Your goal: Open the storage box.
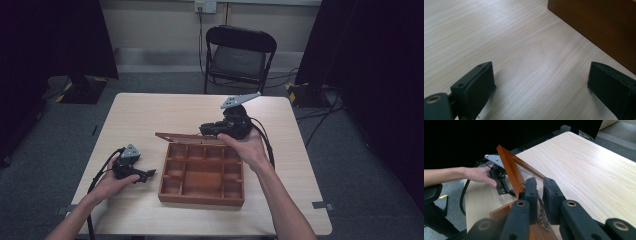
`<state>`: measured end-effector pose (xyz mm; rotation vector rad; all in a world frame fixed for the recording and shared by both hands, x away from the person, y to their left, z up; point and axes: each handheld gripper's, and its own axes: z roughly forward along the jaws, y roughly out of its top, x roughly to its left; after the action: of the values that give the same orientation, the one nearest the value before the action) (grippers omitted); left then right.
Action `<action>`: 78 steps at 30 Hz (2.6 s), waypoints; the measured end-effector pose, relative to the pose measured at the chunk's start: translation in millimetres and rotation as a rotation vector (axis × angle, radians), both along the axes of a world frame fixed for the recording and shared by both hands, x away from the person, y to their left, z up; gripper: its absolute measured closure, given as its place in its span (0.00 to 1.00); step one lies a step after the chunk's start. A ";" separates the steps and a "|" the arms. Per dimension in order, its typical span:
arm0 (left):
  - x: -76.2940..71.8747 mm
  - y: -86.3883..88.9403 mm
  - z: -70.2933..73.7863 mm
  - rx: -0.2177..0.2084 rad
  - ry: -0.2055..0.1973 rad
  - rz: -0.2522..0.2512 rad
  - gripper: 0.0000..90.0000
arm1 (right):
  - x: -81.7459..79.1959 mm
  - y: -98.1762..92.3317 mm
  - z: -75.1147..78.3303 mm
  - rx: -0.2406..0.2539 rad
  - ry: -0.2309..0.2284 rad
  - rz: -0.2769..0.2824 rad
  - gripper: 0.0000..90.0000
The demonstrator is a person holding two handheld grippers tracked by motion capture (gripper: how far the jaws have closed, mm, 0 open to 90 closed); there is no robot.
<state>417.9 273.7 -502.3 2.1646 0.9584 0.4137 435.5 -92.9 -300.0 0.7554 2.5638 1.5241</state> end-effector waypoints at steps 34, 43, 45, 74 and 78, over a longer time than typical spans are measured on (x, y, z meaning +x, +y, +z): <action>0.0 0.0 0.0 0.000 0.000 0.000 0.07 | 8.1 -0.7 3.4 0.016 -0.009 -0.021 0.91; 0.0 0.0 0.0 0.000 0.000 0.000 0.07 | 10.1 -0.9 4.0 0.023 -0.012 -0.029 0.92; 0.0 0.0 0.0 0.000 0.000 0.000 0.07 | 10.5 -0.7 4.4 0.021 -0.012 -0.029 0.92; 0.0 0.0 0.0 0.000 0.000 0.000 0.07 | 13.2 -0.6 5.5 0.020 -0.008 -0.033 0.91; 0.0 0.0 0.0 0.000 0.000 0.000 0.07 | 13.3 -0.4 5.8 0.018 -0.007 -0.034 0.91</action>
<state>417.9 273.7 -502.3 2.1648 0.9584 0.4133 448.8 -93.2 -294.2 0.7903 2.5220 1.5396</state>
